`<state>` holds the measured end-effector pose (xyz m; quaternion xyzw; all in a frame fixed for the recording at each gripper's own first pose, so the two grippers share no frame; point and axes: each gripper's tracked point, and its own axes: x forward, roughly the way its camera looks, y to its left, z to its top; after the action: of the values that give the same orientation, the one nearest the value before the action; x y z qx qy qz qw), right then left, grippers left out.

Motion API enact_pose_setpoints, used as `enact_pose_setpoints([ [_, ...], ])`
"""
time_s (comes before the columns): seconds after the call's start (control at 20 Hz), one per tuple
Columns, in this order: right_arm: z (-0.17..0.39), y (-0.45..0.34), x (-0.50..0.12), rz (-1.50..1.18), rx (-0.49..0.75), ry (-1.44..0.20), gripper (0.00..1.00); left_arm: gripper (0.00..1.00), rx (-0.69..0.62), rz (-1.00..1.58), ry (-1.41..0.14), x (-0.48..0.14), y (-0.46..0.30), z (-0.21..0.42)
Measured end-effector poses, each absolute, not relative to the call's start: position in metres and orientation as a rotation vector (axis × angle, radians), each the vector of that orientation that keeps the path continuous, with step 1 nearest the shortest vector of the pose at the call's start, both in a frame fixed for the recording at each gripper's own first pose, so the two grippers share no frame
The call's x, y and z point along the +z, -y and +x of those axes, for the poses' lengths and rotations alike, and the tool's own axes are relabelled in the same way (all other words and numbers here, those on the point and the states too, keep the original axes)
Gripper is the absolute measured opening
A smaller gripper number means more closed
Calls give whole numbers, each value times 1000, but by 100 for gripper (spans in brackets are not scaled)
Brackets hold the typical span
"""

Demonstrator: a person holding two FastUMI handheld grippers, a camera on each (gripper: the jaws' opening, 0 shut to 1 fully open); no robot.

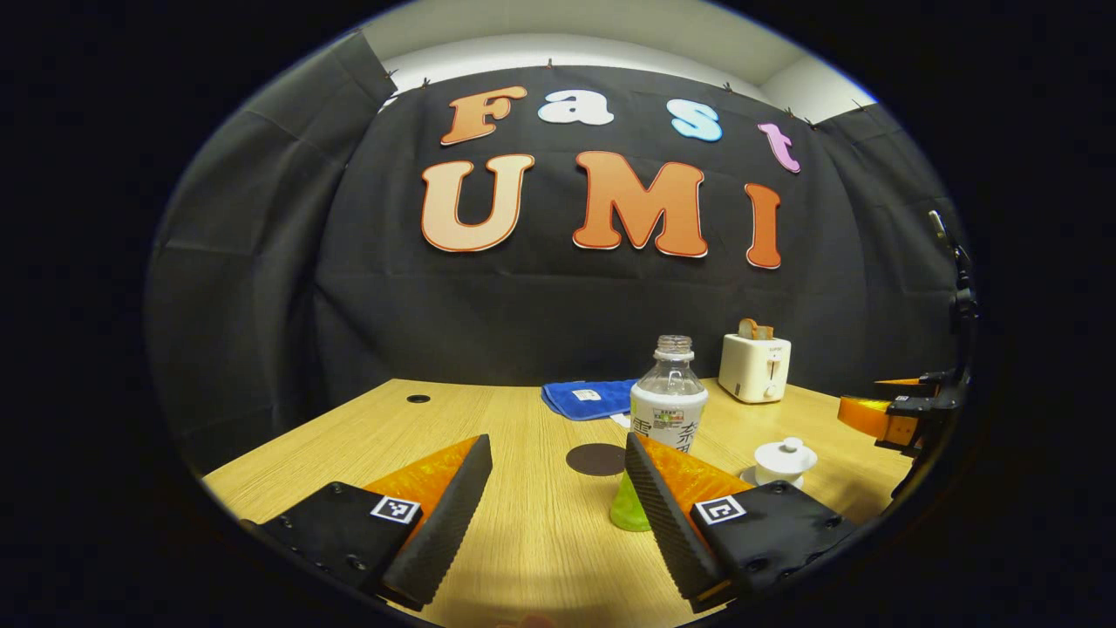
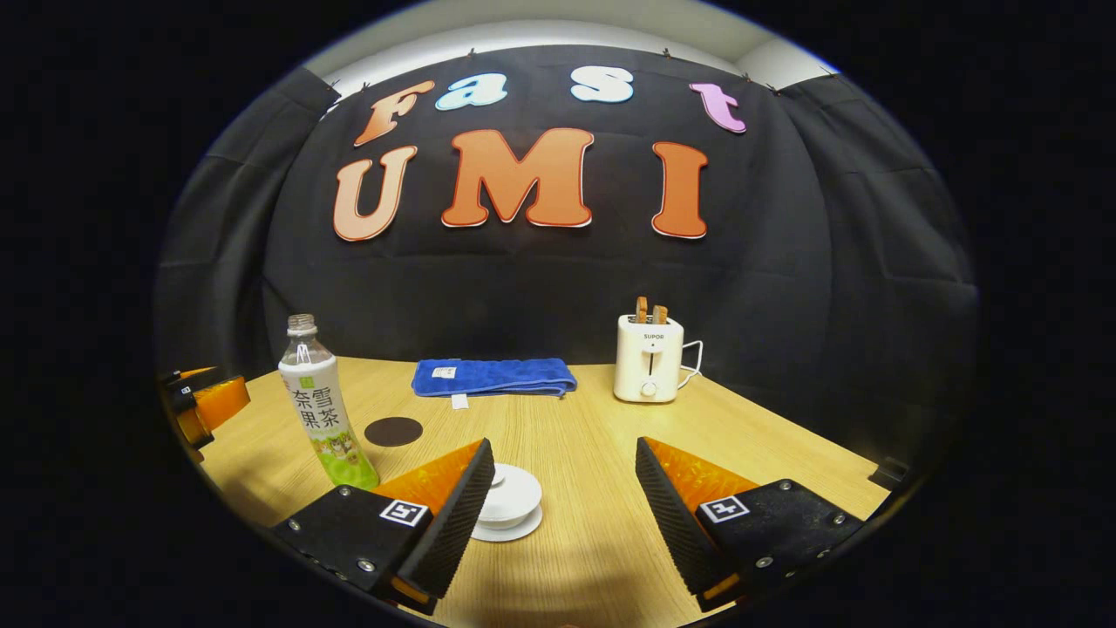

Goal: Open the teacup lid with one hand, grasp the water bottle and pour water into the teacup with the other hand; after pouring, place the water bottle on the coaster and then close the teacup lid.

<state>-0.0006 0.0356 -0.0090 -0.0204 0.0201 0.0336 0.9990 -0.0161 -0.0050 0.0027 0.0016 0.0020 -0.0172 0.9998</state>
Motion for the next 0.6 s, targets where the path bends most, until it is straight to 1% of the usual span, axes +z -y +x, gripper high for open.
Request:
enact_pose_setpoints([
  [0.15,9,-53,-16,-62,94,-64,98,99,-40,3,-16,-1,5,-16],
  [0.45,25,-86,-37,-133,142,-140,95,99,-50,22,-28,-7,6,-15],
  [0.6,30,-96,-52,-150,159,-206,86,99,-51,23,-44,-15,5,-13],
])
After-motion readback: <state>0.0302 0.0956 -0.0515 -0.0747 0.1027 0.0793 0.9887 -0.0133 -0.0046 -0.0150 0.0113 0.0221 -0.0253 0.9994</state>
